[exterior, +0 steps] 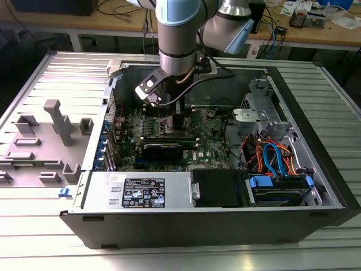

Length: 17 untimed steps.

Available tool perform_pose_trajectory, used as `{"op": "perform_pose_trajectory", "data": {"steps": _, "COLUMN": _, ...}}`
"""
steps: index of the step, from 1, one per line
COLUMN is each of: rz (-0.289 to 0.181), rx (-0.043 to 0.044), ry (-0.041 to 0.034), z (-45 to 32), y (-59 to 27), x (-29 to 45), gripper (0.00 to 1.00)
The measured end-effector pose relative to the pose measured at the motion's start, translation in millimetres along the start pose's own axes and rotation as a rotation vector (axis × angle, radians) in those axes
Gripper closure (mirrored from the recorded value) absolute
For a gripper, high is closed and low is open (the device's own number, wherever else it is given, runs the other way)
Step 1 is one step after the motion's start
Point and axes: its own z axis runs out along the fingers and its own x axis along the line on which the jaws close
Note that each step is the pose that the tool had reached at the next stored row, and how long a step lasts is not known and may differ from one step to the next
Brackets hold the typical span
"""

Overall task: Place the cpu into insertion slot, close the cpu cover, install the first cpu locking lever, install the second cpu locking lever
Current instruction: 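Place the cpu into insertion slot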

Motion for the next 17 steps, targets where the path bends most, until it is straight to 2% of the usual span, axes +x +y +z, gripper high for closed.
{"op": "perform_pose_trajectory", "data": {"steps": 4, "rz": 0.001, "rx": 0.0004, "ry": -0.0001, "z": 5.0, "y": -0.8, "x": -0.1, "gripper": 0.45}}
{"op": "perform_pose_trajectory", "data": {"steps": 13, "rz": 0.004, "rx": 0.0006, "ry": -0.0001, "z": 9.5, "y": -2.3, "x": -0.2, "gripper": 0.45}}
{"op": "perform_pose_trajectory", "data": {"steps": 17, "rz": 0.004, "rx": 0.0009, "ry": -0.0003, "z": 14.6, "y": -2.7, "x": -0.3, "gripper": 0.45}}
